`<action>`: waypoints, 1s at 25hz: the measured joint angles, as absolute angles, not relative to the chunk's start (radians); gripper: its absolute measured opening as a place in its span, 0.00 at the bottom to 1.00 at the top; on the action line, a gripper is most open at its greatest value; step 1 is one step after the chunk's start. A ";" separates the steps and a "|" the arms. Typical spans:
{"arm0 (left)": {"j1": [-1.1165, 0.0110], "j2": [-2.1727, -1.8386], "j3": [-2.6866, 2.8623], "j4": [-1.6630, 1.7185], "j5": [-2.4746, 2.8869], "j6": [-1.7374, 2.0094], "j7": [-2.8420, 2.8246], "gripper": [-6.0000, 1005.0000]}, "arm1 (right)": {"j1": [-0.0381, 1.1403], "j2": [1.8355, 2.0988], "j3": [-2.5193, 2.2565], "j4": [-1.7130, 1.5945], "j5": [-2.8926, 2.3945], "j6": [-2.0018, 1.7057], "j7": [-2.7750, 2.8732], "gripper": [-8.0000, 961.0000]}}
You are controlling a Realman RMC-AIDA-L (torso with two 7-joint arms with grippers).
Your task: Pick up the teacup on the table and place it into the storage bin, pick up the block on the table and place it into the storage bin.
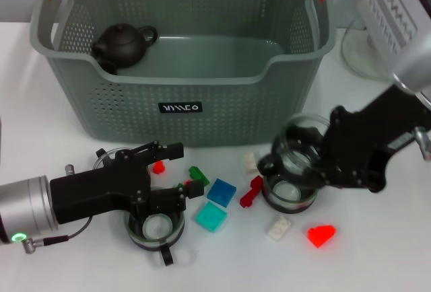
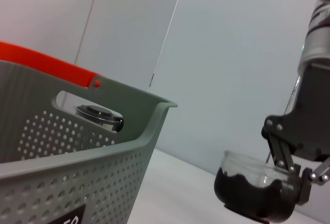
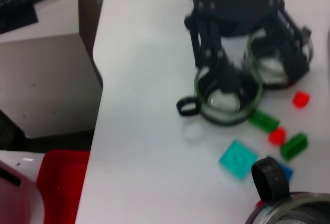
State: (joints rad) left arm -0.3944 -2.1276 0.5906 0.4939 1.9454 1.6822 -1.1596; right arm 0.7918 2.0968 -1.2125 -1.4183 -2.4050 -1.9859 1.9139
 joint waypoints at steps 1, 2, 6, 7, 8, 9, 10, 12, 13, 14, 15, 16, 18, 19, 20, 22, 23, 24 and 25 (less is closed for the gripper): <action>-0.394 -2.128 0.591 0.494 1.945 1.682 -1.160 0.87 | 0.804 2.097 -1.207 -1.418 -2.396 -1.985 1.914 0.06; -0.394 -2.128 0.591 0.494 1.945 1.681 -1.160 0.87 | 0.815 2.098 -1.200 -1.419 -2.385 -1.983 1.914 0.06; -0.395 -2.128 0.591 0.494 1.947 1.672 -1.160 0.87 | 0.858 2.100 -1.180 -1.419 -2.333 -1.956 1.916 0.06; -0.396 -2.128 0.590 0.494 1.947 1.672 -1.160 0.87 | 0.868 2.100 -1.180 -1.418 -2.325 -1.939 1.919 0.06; -0.396 -2.128 0.591 0.495 1.947 1.672 -1.160 0.87 | 0.877 2.100 -1.180 -1.415 -2.318 -1.922 1.921 0.06; -0.397 -2.127 0.591 0.495 1.947 1.673 -1.160 0.87 | 0.884 2.100 -1.180 -1.411 -2.309 -1.904 1.924 0.06; -0.399 -2.126 0.591 0.495 1.947 1.675 -1.160 0.87 | 0.890 2.100 -1.180 -1.408 -2.301 -1.888 1.926 0.06; -0.400 -2.124 0.590 0.496 1.948 1.677 -1.160 0.87 | 0.900 2.100 -1.185 -1.405 -2.275 -1.845 1.932 0.06; -0.400 -2.123 0.590 0.495 1.948 1.677 -1.160 0.87 | 0.902 2.100 -1.187 -1.404 -2.263 -1.818 1.935 0.06; -0.400 -2.123 0.590 0.496 1.948 1.676 -1.160 0.87 | 0.904 2.100 -1.189 -1.402 -2.251 -1.787 1.940 0.06; -0.400 -2.123 0.591 0.495 1.949 1.676 -1.160 0.87 | 0.906 2.100 -1.190 -1.398 -2.240 -1.756 1.944 0.06; -0.400 -2.123 0.591 0.495 1.950 1.676 -1.160 0.87 | 0.908 2.100 -1.191 -1.390 -2.233 -1.718 1.951 0.06; -0.400 -2.123 0.591 0.496 1.952 1.679 -1.160 0.87 | 0.914 2.100 -1.193 -1.367 -2.223 -1.635 1.966 0.06; -0.401 -2.123 0.590 0.496 1.952 1.684 -1.160 0.87 | 0.918 2.100 -1.196 -1.348 -2.224 -1.593 1.974 0.06; -0.401 -2.123 0.591 0.495 1.953 1.689 -1.160 0.87 | 0.923 2.100 -1.198 -1.326 -2.224 -1.549 1.983 0.06; -0.402 -2.123 0.592 0.495 1.952 1.694 -1.157 0.87 | 0.939 2.097 -1.200 -1.262 -2.229 -1.460 1.996 0.06; -0.403 -2.123 0.593 0.496 1.952 1.695 -1.155 0.87 | 0.962 2.089 -1.195 -1.174 -2.232 -1.383 1.999 0.06; -0.404 -2.123 0.594 0.496 1.951 1.696 -1.153 0.87 | 0.962 2.089 -1.195 -1.174 -2.232 -1.383 1.999 0.06; -0.404 -2.123 0.595 0.496 1.951 1.696 -1.151 0.87 | 0.975 2.084 -1.193 -1.129 -2.232 -1.347 1.998 0.06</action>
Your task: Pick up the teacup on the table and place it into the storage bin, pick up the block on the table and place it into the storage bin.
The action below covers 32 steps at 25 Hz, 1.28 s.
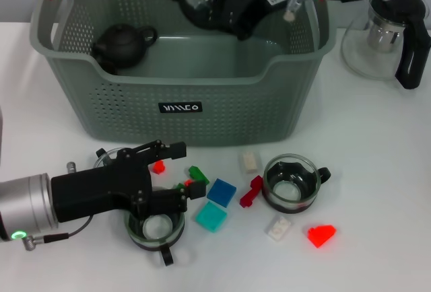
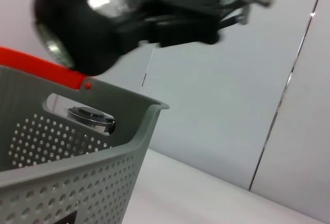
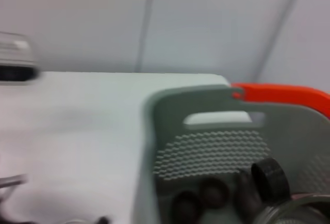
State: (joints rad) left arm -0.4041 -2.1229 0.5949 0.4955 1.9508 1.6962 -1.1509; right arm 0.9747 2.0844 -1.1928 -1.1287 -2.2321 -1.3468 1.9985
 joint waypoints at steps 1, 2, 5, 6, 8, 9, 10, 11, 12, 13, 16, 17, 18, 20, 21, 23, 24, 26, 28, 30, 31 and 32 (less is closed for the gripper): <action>-0.405 -2.123 0.596 0.495 1.948 1.698 -1.150 0.87 | 0.986 2.079 -1.191 -1.080 -2.233 -1.304 1.997 0.06; -0.405 -2.123 0.596 0.496 1.947 1.701 -1.149 0.87 | 0.997 2.075 -1.190 -1.039 -2.233 -1.267 1.996 0.06; -0.407 -2.123 0.592 0.495 1.945 1.714 -1.142 0.87 | 1.032 2.062 -1.190 -0.905 -2.234 -1.156 1.994 0.06; -0.409 -2.123 0.591 0.496 1.944 1.718 -1.139 0.87 | 1.040 2.060 -1.191 -0.879 -2.234 -1.133 1.994 0.06; -0.411 -2.123 0.591 0.496 1.942 1.719 -1.139 0.87 | 1.050 2.060 -1.194 -0.828 -2.241 -1.076 1.993 0.06; -0.412 -2.122 0.591 0.495 1.942 1.720 -1.139 0.87 | 1.052 2.061 -1.196 -0.812 -2.246 -1.054 1.993 0.06; -0.413 -2.122 0.591 0.496 1.942 1.722 -1.139 0.87 | 1.053 2.064 -1.197 -0.795 -2.253 -1.032 1.991 0.06; -0.414 -2.122 0.591 0.496 1.942 1.726 -1.139 0.87 | 1.054 2.068 -1.199 -0.778 -2.259 -1.012 1.988 0.06; -0.415 -2.121 0.590 0.495 1.942 1.731 -1.139 0.87 | 1.056 2.072 -1.200 -0.763 -2.264 -0.994 1.985 0.06; -0.417 -2.121 0.591 0.496 1.942 1.736 -1.139 0.87 | 1.057 2.076 -1.200 -0.748 -2.268 -0.974 1.979 0.06; -0.421 -2.121 0.590 0.496 1.941 1.744 -1.138 0.87 | 1.058 2.086 -1.202 -0.713 -2.273 -0.931 1.956 0.06; -0.421 -2.121 0.591 0.495 1.941 1.745 -1.138 0.87 | 1.058 2.088 -1.203 -0.706 -2.273 -0.924 1.949 0.06; -0.422 -2.121 0.590 0.496 1.940 1.745 -1.138 0.87 | 1.058 2.089 -1.204 -0.702 -2.274 -0.922 1.945 0.06; -0.422 -2.121 0.590 0.496 1.940 1.746 -1.139 0.87 | 1.058 2.091 -1.205 -0.695 -2.274 -0.919 1.942 0.06; -0.422 -2.121 0.589 0.496 1.940 1.746 -1.139 0.87 | 1.058 2.091 -1.205 -0.693 -2.274 -0.919 1.942 0.06; -0.422 -2.121 0.589 0.496 1.940 1.746 -1.139 0.87 | 1.058 2.091 -1.205 -0.690 -2.279 -0.919 1.941 0.06; -0.422 -2.121 0.588 0.496 1.940 1.746 -1.139 0.87 | 1.058 2.091 -1.205 -0.689 -2.284 -0.919 1.941 0.06; -0.422 -2.121 0.584 0.495 1.940 1.746 -1.139 0.87 | 1.058 2.091 -1.205 -0.686 -2.294 -0.922 1.941 0.06; -0.422 -2.121 0.581 0.495 1.940 1.746 -1.138 0.87 | 1.059 2.091 -1.206 -0.680 -2.303 -0.924 1.941 0.06; -0.422 -2.121 0.580 0.495 1.940 1.746 -1.138 0.87 | 1.059 2.091 -1.206 -0.678 -2.309 -0.924 1.943 0.06; -0.422 -2.120 0.580 0.495 1.940 1.746 -1.138 0.87 | 1.059 2.091 -1.206 -0.677 -2.311 -0.925 1.944 0.06; -0.422 -2.120 0.580 0.495 1.940 1.746 -1.138 0.87 | 1.059 2.091 -1.206 -0.677 -2.312 -0.925 1.945 0.06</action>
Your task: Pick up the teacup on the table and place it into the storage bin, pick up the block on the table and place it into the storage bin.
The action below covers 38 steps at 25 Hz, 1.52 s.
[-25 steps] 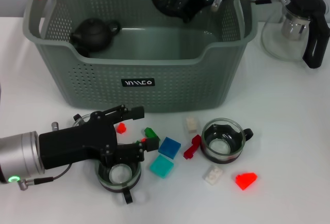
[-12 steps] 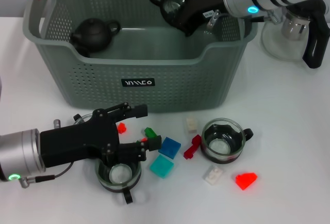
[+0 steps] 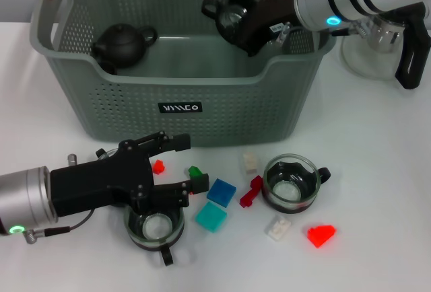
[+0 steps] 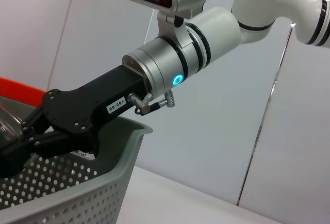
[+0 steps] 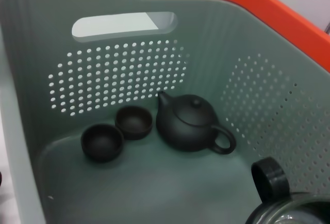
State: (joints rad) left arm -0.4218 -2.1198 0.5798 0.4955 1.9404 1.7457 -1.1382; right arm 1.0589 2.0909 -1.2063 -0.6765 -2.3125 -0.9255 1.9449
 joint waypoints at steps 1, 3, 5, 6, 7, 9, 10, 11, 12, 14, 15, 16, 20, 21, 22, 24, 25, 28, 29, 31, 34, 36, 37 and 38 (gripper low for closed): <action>-0.422 -2.120 0.580 0.495 1.940 1.746 -1.138 0.87 | 1.058 2.091 -1.206 -0.676 -2.313 -0.926 1.945 0.06; -0.422 -2.120 0.580 0.495 1.940 1.746 -1.138 0.87 | 1.057 2.090 -1.206 -0.676 -2.315 -0.927 1.946 0.06; -0.421 -2.120 0.580 0.495 1.940 1.746 -1.138 0.87 | 1.057 2.090 -1.206 -0.675 -2.320 -0.928 1.947 0.06; -0.421 -2.120 0.580 0.495 1.940 1.746 -1.138 0.87 | 1.057 2.090 -1.206 -0.675 -2.325 -0.930 1.948 0.06; -0.421 -2.120 0.580 0.495 1.940 1.746 -1.138 0.87 | 1.057 2.090 -1.206 -0.674 -2.333 -0.931 1.949 0.06; -0.421 -2.120 0.580 0.495 1.940 1.746 -1.138 0.87 | 1.059 2.091 -1.208 -0.673 -2.344 -0.932 1.950 0.06; -0.421 -2.120 0.580 0.495 1.940 1.745 -1.138 0.87 | 1.059 2.092 -1.209 -0.672 -2.347 -0.932 1.951 0.06; -0.421 -2.120 0.580 0.494 1.940 1.745 -1.138 0.87 | 1.059 2.093 -1.210 -0.672 -2.348 -0.933 1.951 0.06; -0.420 -2.120 0.580 0.493 1.940 1.744 -1.138 0.87 | 1.059 2.093 -1.210 -0.672 -2.348 -0.934 1.952 0.06; -0.419 -2.120 0.580 0.492 1.940 1.743 -1.138 0.87 | 1.058 2.093 -1.211 -0.673 -2.348 -0.938 1.952 0.06; -0.418 -2.120 0.580 0.492 1.940 1.743 -1.138 0.87 | 1.057 2.093 -1.213 -0.675 -2.348 -0.941 1.952 0.06; -0.417 -2.120 0.580 0.491 1.940 1.743 -1.138 0.87 | 1.057 2.094 -1.214 -0.677 -2.348 -0.944 1.952 0.06; -0.412 -2.120 0.580 0.490 1.940 1.743 -1.138 0.87 | 1.055 2.094 -1.216 -0.683 -2.349 -0.954 1.953 0.06; -0.412 -2.120 0.580 0.490 1.940 1.743 -1.138 0.87 | 1.054 2.094 -1.216 -0.684 -2.349 -0.956 1.954 0.06; -0.411 -2.120 0.580 0.490 1.940 1.743 -1.138 0.87 | 1.053 2.094 -1.216 -0.684 -2.349 -0.957 1.954 0.06; -0.411 -2.120 0.580 0.490 1.940 1.743 -1.138 0.87 | 1.053 2.094 -1.216 -0.685 -2.349 -0.961 1.955 0.12; -0.411 -2.120 0.580 0.490 1.940 1.743 -1.138 0.87 | 1.053 2.094 -1.216 -0.685 -2.349 -0.963 1.955 0.15; -0.409 -2.121 0.580 0.490 1.940 1.743 -1.138 0.87 | 1.052 2.094 -1.215 -0.686 -2.349 -0.964 1.956 0.25; -0.409 -2.121 0.580 0.490 1.940 1.743 -1.138 0.87 | 1.052 2.094 -1.215 -0.687 -2.349 -0.964 1.956 0.28; -0.409 -2.121 0.580 0.490 1.940 1.743 -1.138 0.87 | 1.051 2.094 -1.215 -0.690 -2.349 -0.965 1.956 0.35; -0.409 -2.121 0.580 0.491 1.940 1.744 -1.138 0.87 | 1.047 2.094 -1.212 -0.709 -2.348 -0.966 1.956 0.47; -0.409 -2.121 0.580 0.491 1.941 1.744 -1.138 0.87 | 1.040 2.094 -1.205 -0.737 -2.344 -0.974 1.957 0.55; -0.410 -2.121 0.580 0.492 1.941 1.744 -1.139 0.87 | 1.033 2.094 -1.200 -0.762 -2.342 -0.985 1.959 0.59; -0.410 -2.121 0.580 0.492 1.942 1.744 -1.139 0.87 | 1.024 2.094 -1.195 -0.793 -2.338 -0.997 1.963 0.63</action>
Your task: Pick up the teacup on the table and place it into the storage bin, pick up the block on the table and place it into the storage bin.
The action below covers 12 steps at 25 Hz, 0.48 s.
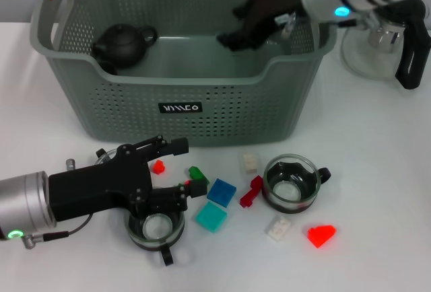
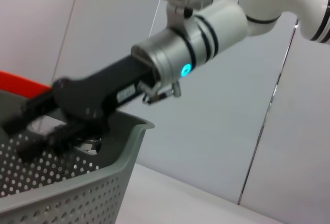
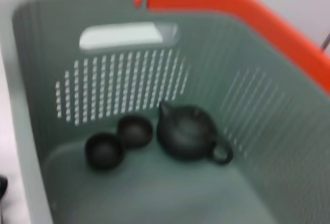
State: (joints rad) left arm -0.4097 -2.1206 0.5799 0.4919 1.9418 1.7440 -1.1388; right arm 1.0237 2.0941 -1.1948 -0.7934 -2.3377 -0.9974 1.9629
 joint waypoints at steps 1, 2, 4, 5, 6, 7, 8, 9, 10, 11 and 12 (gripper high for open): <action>-0.409 -2.120 0.580 0.491 1.943 1.744 -1.139 0.87 | 1.010 2.095 -1.191 -0.831 -2.328 -1.010 1.967 0.63; -0.409 -2.120 0.580 0.491 1.943 1.744 -1.139 0.87 | 0.998 2.096 -1.188 -0.864 -2.318 -1.022 1.970 0.63; -0.407 -2.120 0.580 0.491 1.943 1.744 -1.139 0.87 | 0.967 2.096 -1.183 -0.941 -2.274 -1.047 1.975 0.63; -0.406 -2.120 0.580 0.491 1.943 1.744 -1.139 0.87 | 0.953 2.095 -1.177 -0.976 -2.249 -1.057 1.977 0.63; -0.406 -2.120 0.580 0.492 1.943 1.744 -1.139 0.87 | 0.936 2.094 -1.169 -1.014 -2.219 -1.074 1.978 0.63; -0.405 -2.120 0.580 0.492 1.943 1.744 -1.139 0.87 | 0.920 2.093 -1.160 -1.049 -2.185 -1.091 1.978 0.63; -0.405 -2.120 0.580 0.492 1.944 1.744 -1.139 0.87 | 0.903 2.092 -1.152 -1.081 -2.155 -1.110 1.978 0.63; -0.404 -2.120 0.580 0.492 1.944 1.745 -1.139 0.87 | 0.887 2.091 -1.145 -1.109 -2.133 -1.132 1.976 0.64; -0.403 -2.120 0.580 0.492 1.944 1.745 -1.139 0.87 | 0.874 2.089 -1.139 -1.137 -2.115 -1.153 1.975 0.64; -0.403 -2.120 0.580 0.492 1.944 1.745 -1.139 0.87 | 0.863 2.089 -1.136 -1.154 -2.107 -1.170 1.975 0.64; -0.402 -2.120 0.580 0.493 1.944 1.745 -1.139 0.87 | 0.849 2.087 -1.132 -1.181 -2.101 -1.200 1.976 0.64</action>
